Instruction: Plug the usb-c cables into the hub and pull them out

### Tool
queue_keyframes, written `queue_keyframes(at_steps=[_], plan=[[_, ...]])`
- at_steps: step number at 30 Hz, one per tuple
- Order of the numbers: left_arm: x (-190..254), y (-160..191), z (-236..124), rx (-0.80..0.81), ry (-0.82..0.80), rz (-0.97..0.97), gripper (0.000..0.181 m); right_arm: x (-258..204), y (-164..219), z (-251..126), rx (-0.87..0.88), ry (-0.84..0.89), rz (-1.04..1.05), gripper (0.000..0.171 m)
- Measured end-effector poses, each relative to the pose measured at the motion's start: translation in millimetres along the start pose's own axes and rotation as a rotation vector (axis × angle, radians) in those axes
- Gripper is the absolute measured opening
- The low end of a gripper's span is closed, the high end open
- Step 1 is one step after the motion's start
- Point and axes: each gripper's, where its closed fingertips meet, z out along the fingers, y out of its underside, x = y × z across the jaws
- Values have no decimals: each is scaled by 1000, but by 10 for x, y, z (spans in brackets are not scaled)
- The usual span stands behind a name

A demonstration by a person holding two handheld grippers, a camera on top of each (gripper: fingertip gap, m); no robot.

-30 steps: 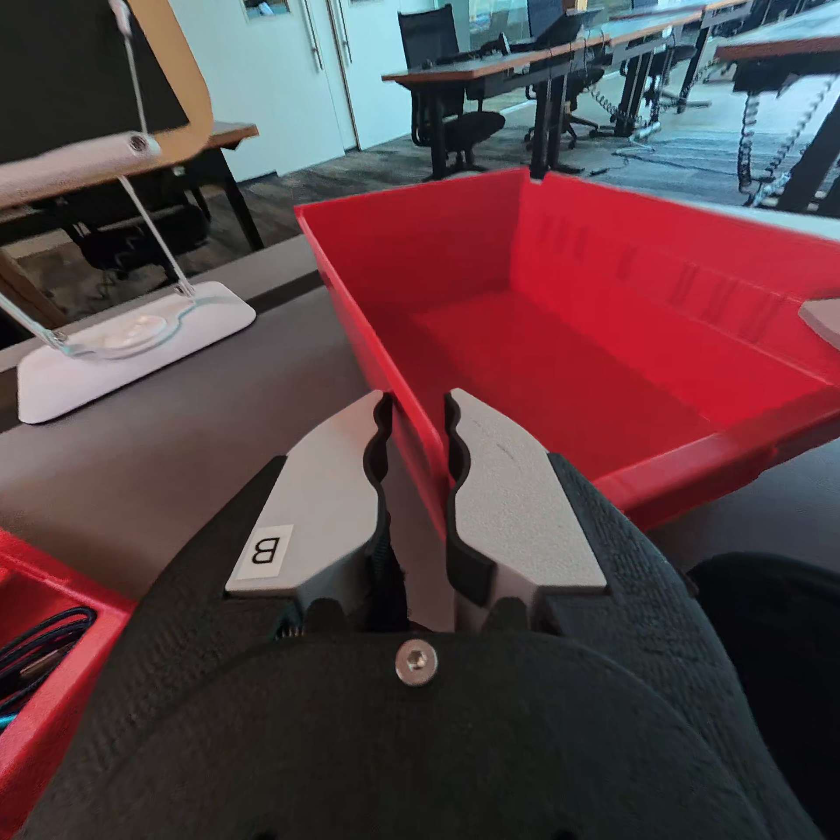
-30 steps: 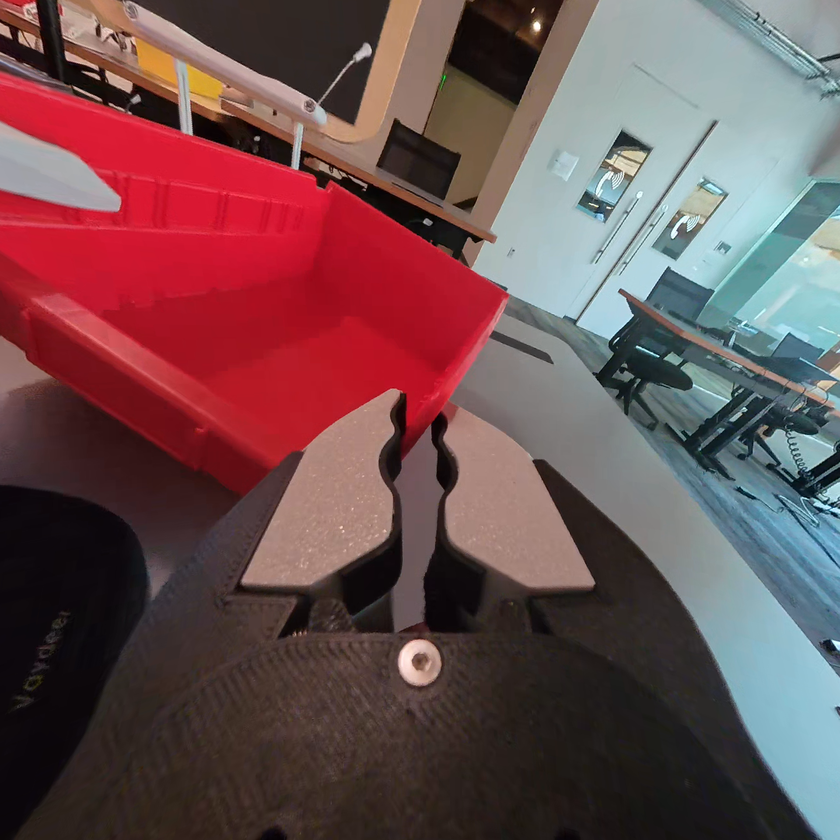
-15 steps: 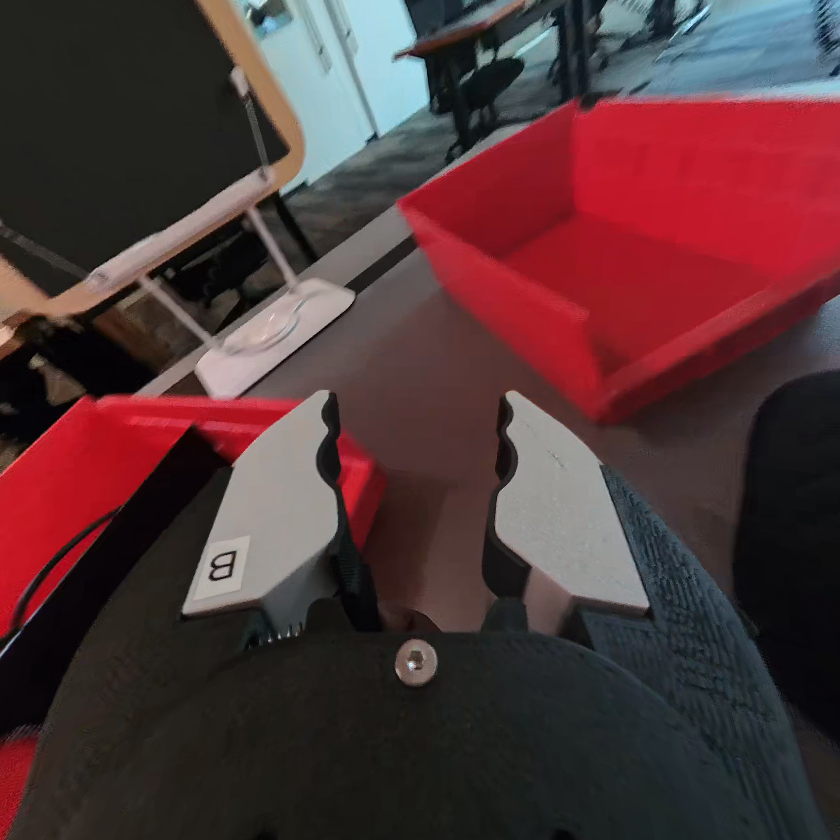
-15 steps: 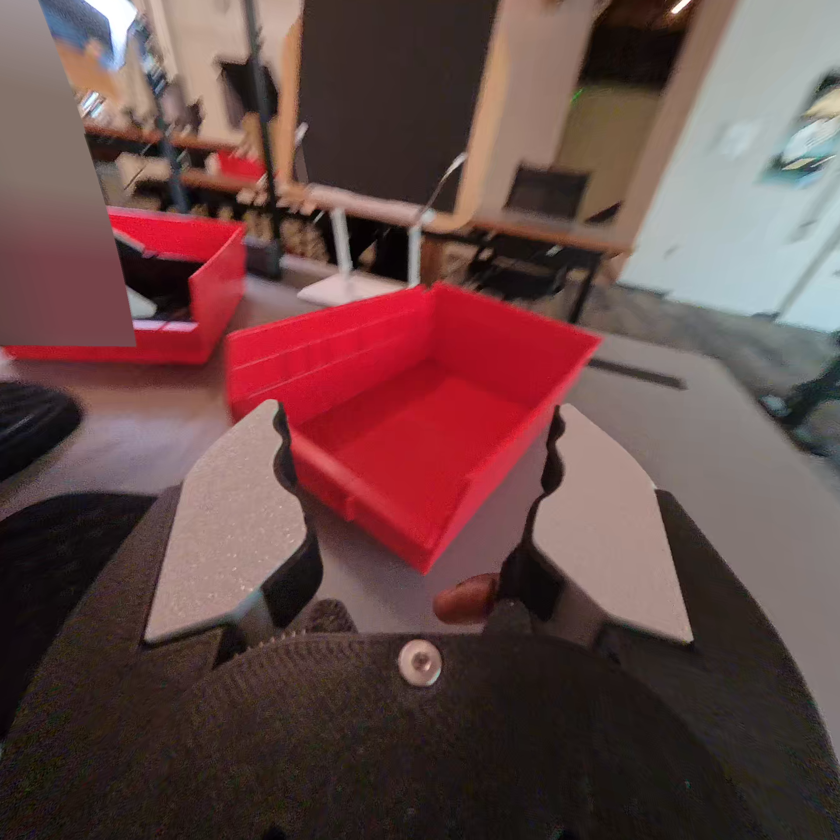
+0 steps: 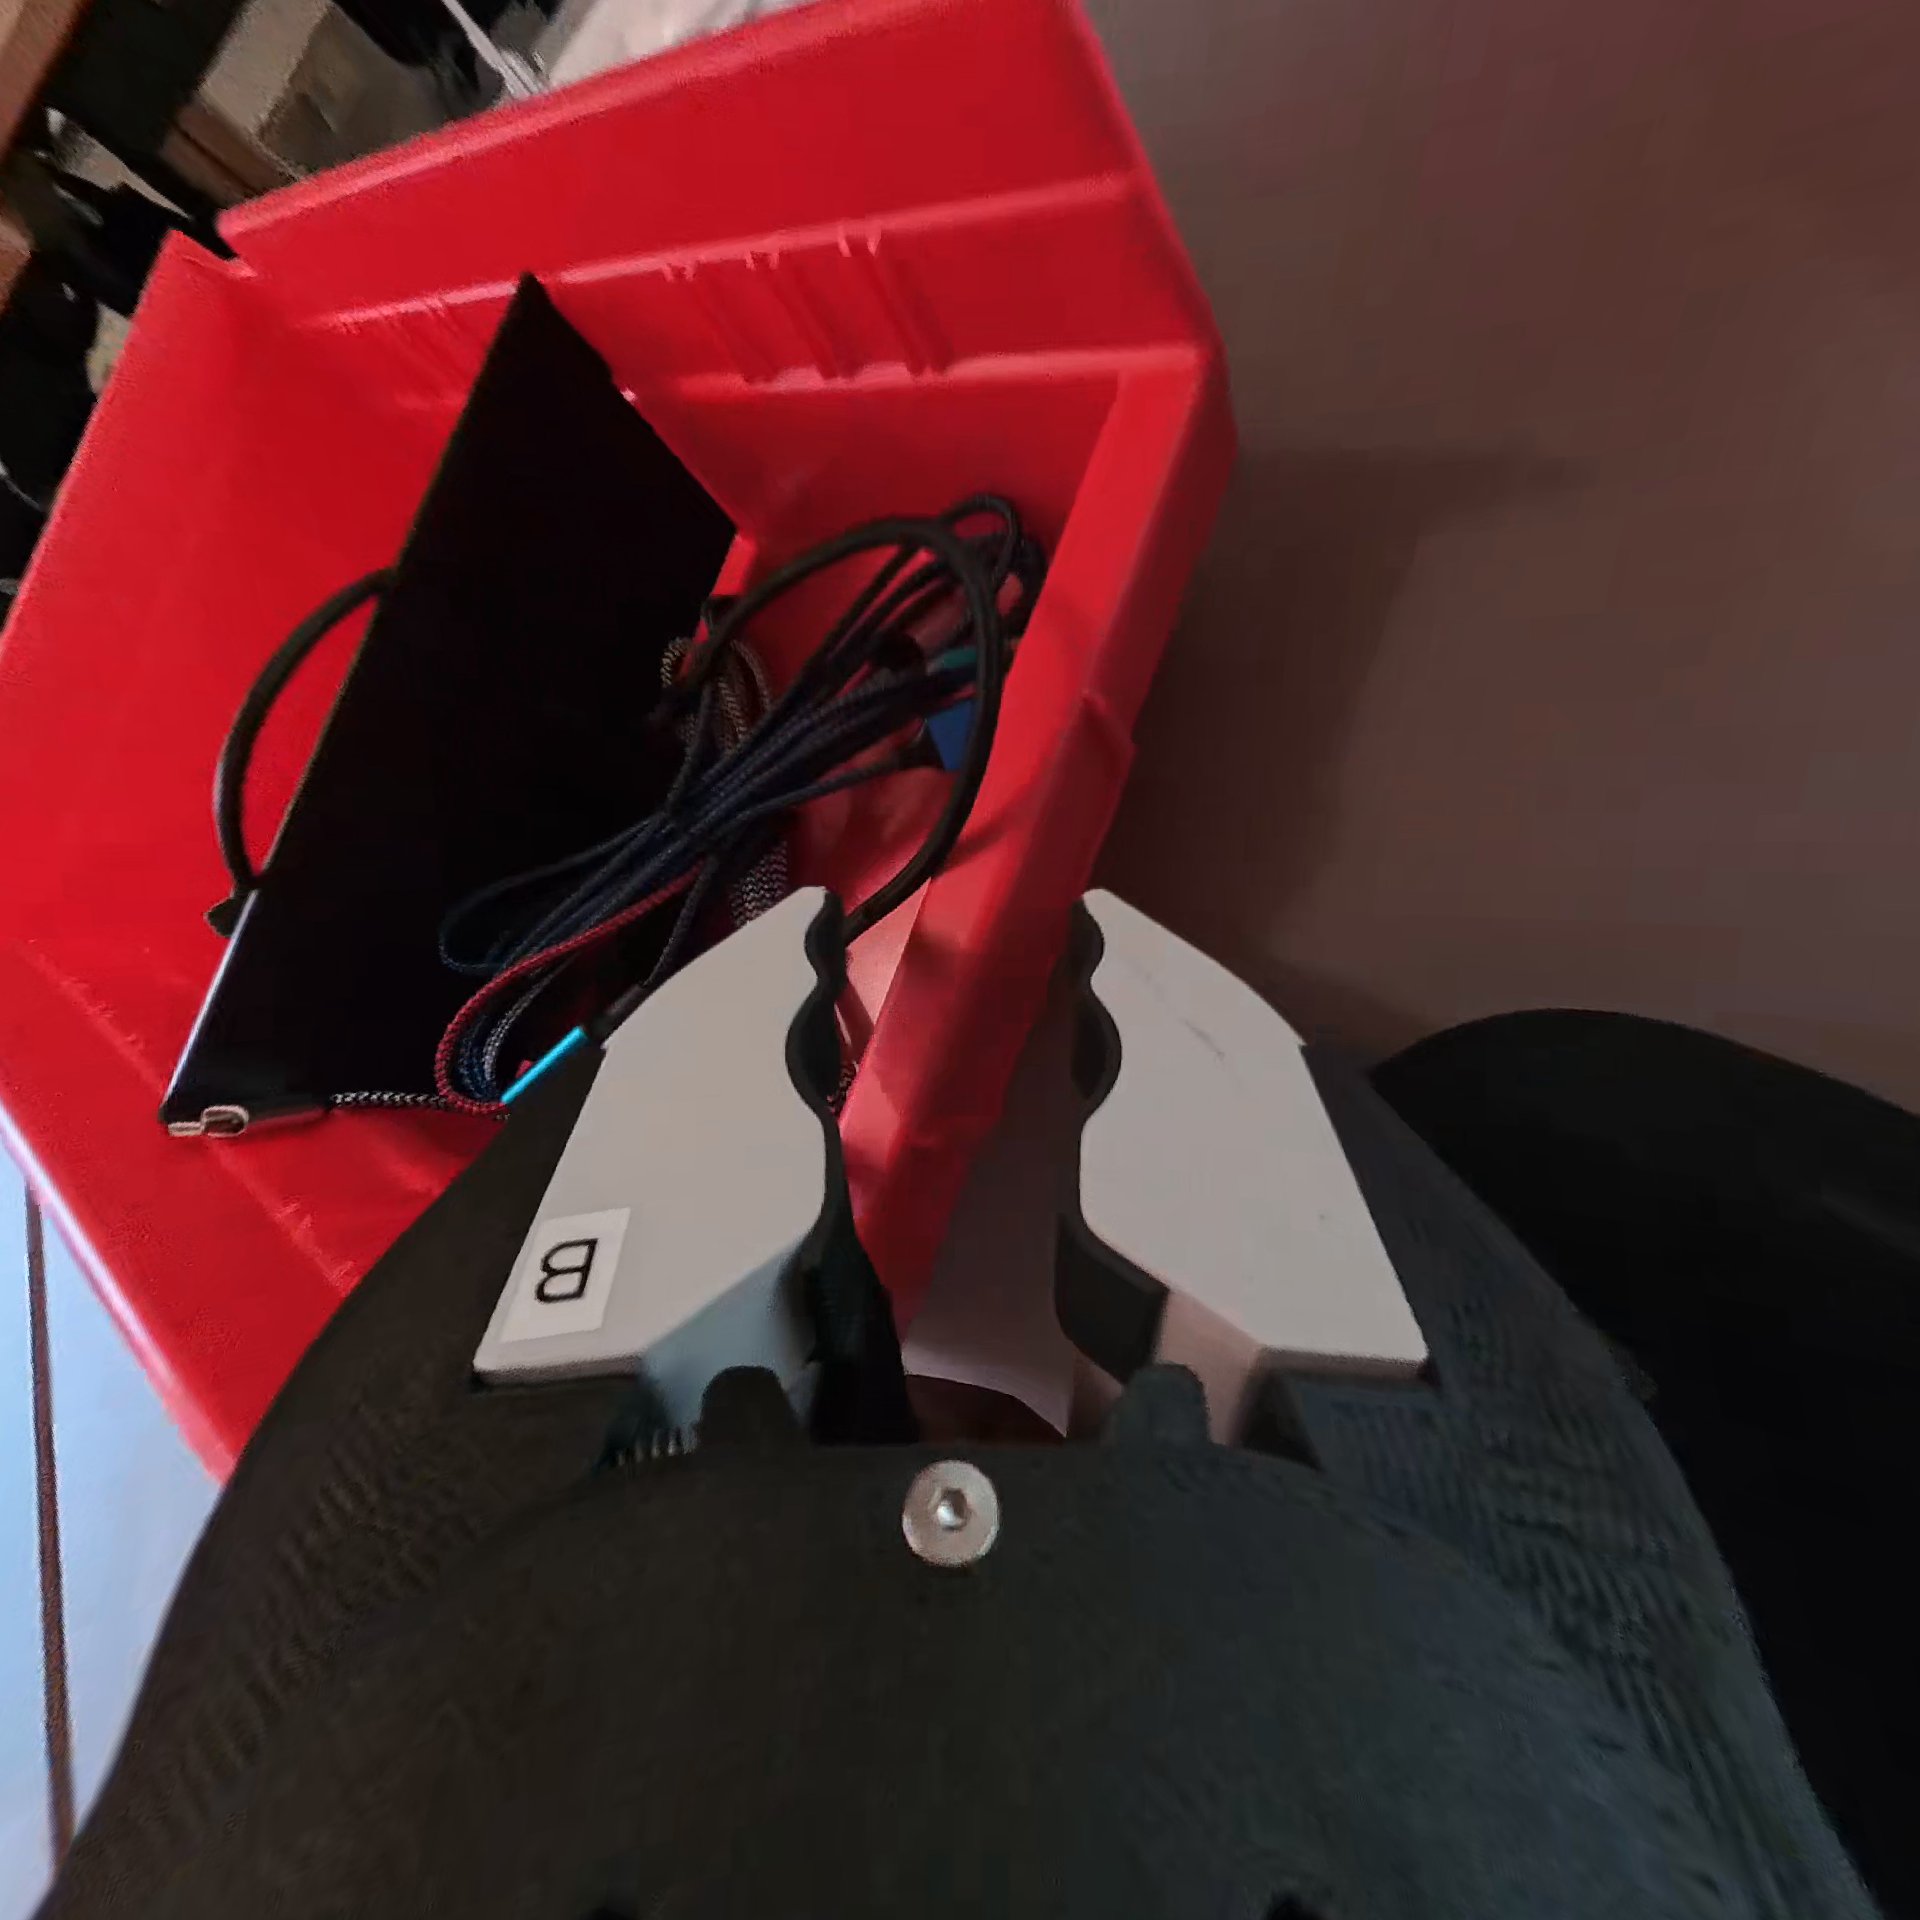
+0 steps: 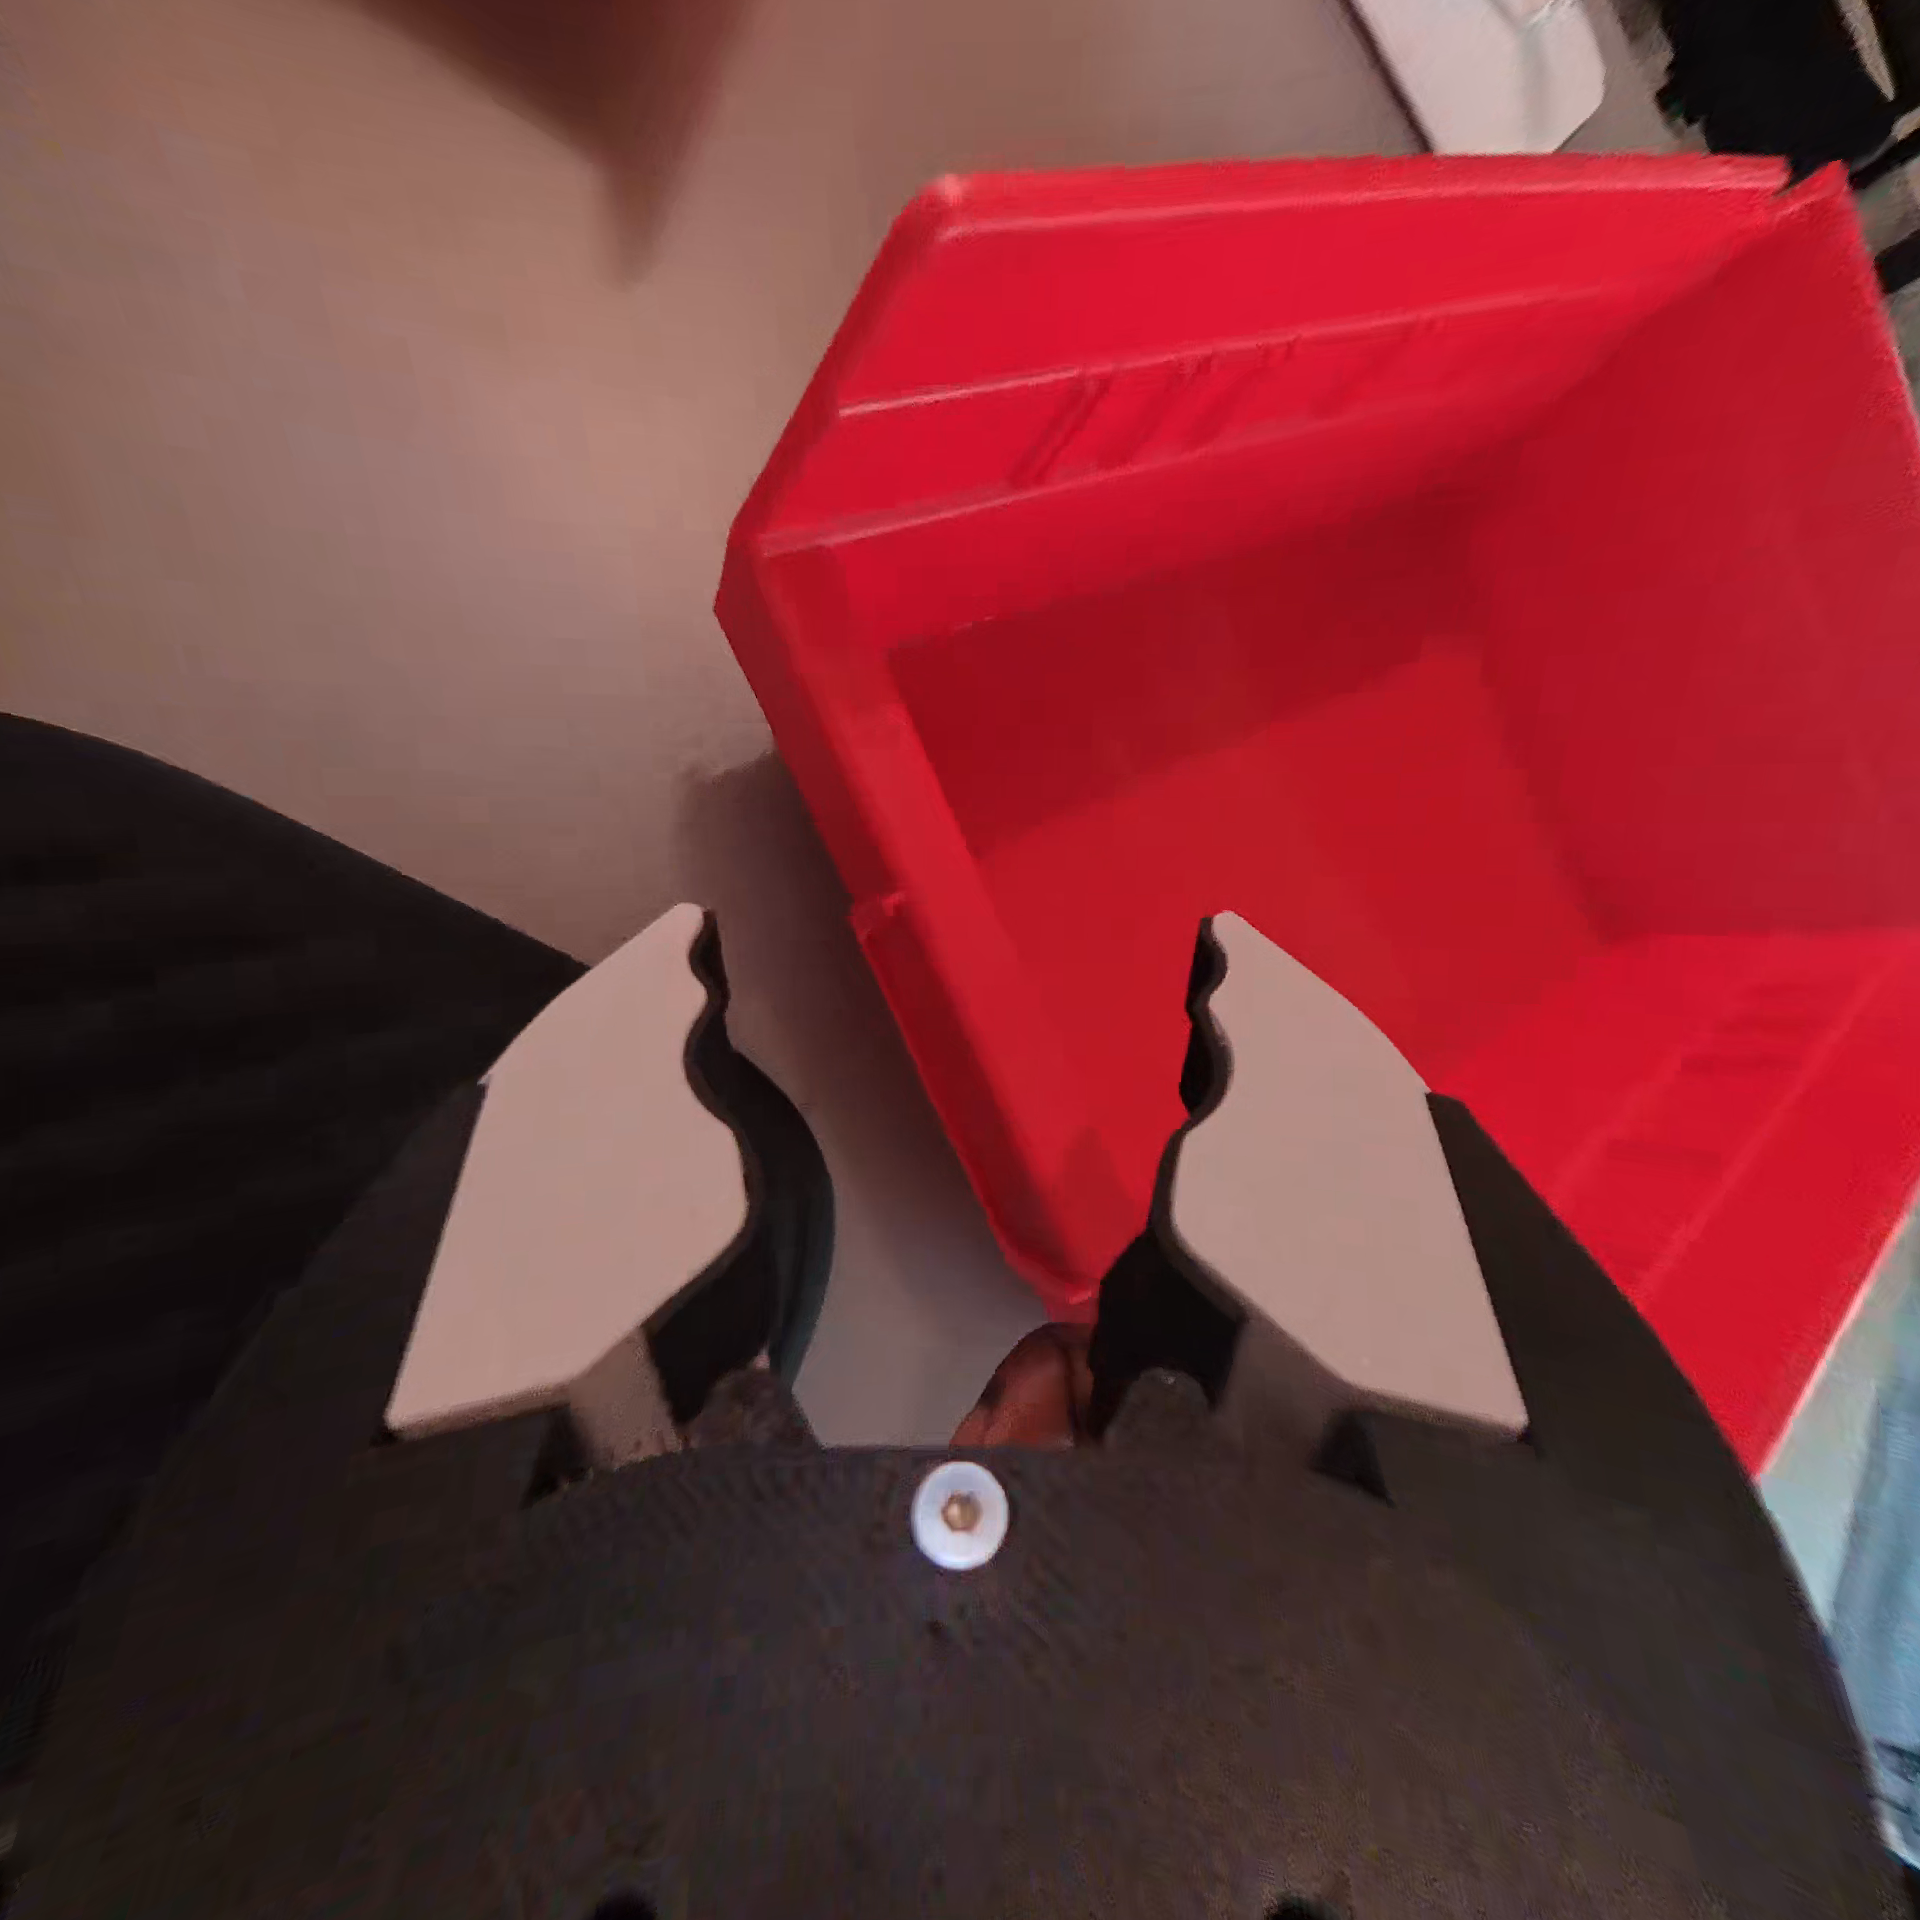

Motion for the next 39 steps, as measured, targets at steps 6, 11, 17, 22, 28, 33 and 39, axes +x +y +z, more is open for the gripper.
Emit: queue_keyframes(at_steps=[6,11,17,22,28,33,39], plan=[[20,107,-45,1,149,-10,29,49,122,227,-122,45,-133,55],[-153,407,-220,-37,220,-79,29,72,353,182,-178,-4,-93,42],[-379,776,-439,-74,243,-45,32,180,633,23,-210,-21,-40,45],[-487,1004,-593,-78,272,-8,33,253,879,-132,-240,-2,-3,46],[-574,1188,-717,-85,254,-34,33,389,1246,-345,-279,45,59,46],[-663,1367,-840,-72,237,-45,33,517,1531,-502,-316,98,78,45],[-801,1559,-939,-116,205,-100,35,657,1721,-582,-320,146,104,48]])
